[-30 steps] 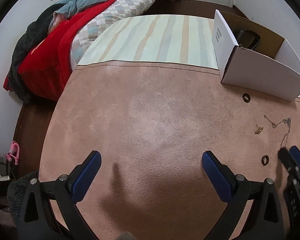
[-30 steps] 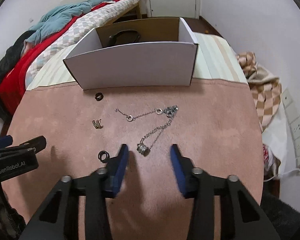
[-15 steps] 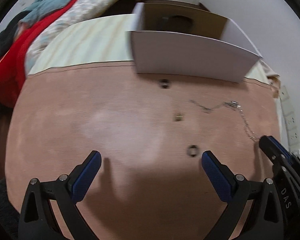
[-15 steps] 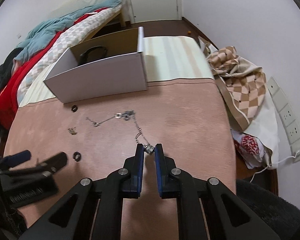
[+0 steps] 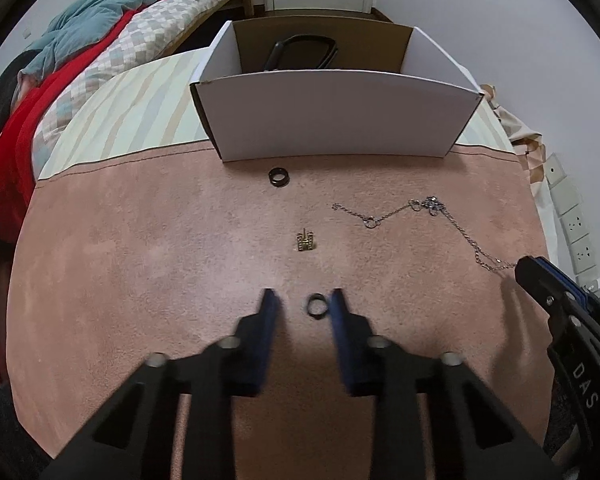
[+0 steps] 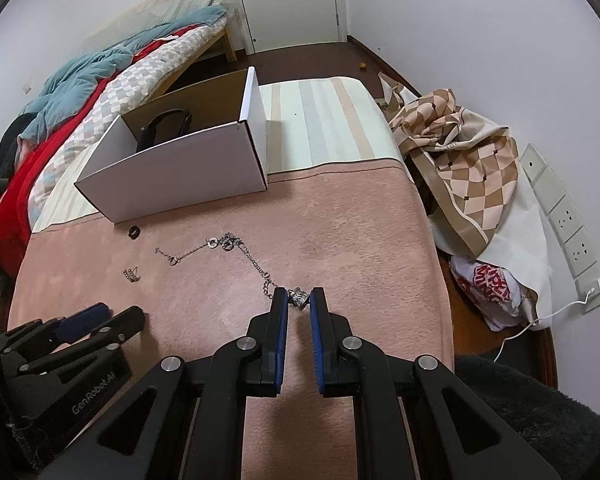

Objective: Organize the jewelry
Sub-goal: 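Carry the necklace and ring into the white box and open both tools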

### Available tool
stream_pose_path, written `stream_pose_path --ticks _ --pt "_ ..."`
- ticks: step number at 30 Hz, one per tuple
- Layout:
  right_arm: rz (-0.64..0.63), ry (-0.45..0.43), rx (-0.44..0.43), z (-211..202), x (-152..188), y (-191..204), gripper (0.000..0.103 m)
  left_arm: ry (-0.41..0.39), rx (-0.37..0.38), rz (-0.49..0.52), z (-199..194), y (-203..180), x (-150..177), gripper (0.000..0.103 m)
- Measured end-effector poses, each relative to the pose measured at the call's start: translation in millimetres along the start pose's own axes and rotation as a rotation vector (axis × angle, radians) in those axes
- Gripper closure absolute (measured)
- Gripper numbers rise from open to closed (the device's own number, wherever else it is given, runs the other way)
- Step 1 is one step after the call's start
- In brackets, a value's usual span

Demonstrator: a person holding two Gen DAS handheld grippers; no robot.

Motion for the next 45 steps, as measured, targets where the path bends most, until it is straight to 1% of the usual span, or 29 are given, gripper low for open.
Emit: stream_pose_path --ticks 1,2,7,10,14,19,23,28,32,34,36,40,41,45 --pt "0.002 -0.002 0.0 -1 -1 0 0.091 -0.001 0.001 0.003 0 1 1 0.088" --pt "0.003 -0.004 -0.002 -2 -1 1 0.091 -0.004 0.007 0.005 -1 1 2 0.093" --pt "0.0 -0.026 -0.034 -16 -7 7 0.091 -0.006 0.052 0.009 -6 1 4 0.093" --pt "-0.012 -0.042 -0.07 -31 -14 14 0.092 -0.018 0.075 0.007 -17 4 -1 0.093" --pt "-0.036 -0.077 -0.122 -59 -31 25 0.092 -0.041 0.105 0.012 -42 10 -15 0.093" --pt "-0.067 -0.123 -0.187 -96 -61 38 0.092 -0.082 0.143 0.015 -81 19 -41 0.093" --pt "-0.098 -0.167 -0.232 -128 -91 49 0.092 -0.129 0.159 0.026 -114 25 -71 0.093" --pt "-0.147 -0.227 -0.246 -166 -132 61 0.092 -0.168 0.186 0.024 -143 32 -112 0.093" --pt "-0.18 -0.259 -0.243 -183 -166 73 0.092 -0.186 0.196 0.019 -153 40 -140 0.093" --pt "-0.19 -0.259 -0.236 -183 -180 79 0.092 -0.176 0.2 0.017 -150 43 -152 0.093" --pt "-0.197 -0.238 -0.225 -172 -194 84 0.092 -0.153 0.209 0.007 -141 46 -161 0.093" --pt "-0.19 -0.135 -0.218 -127 -211 89 0.092 -0.062 0.247 -0.008 -108 50 -172 0.093" --pt "-0.18 -0.1 -0.221 -110 -214 89 0.092 -0.024 0.258 -0.013 -95 51 -174 0.093" --pt "-0.164 0.001 -0.219 -59 -217 84 0.092 0.071 0.285 -0.039 -58 52 -175 0.093"
Point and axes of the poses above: each gripper's, at about its wrist camera, not at the fingertips, and z roughly the way its jaws point, y to its left, x to its underside, the point moved 6 cm from there along z, roughly the way its jaws point, and after that the axes turned 14 degrees about y, right-handed, at the moved point
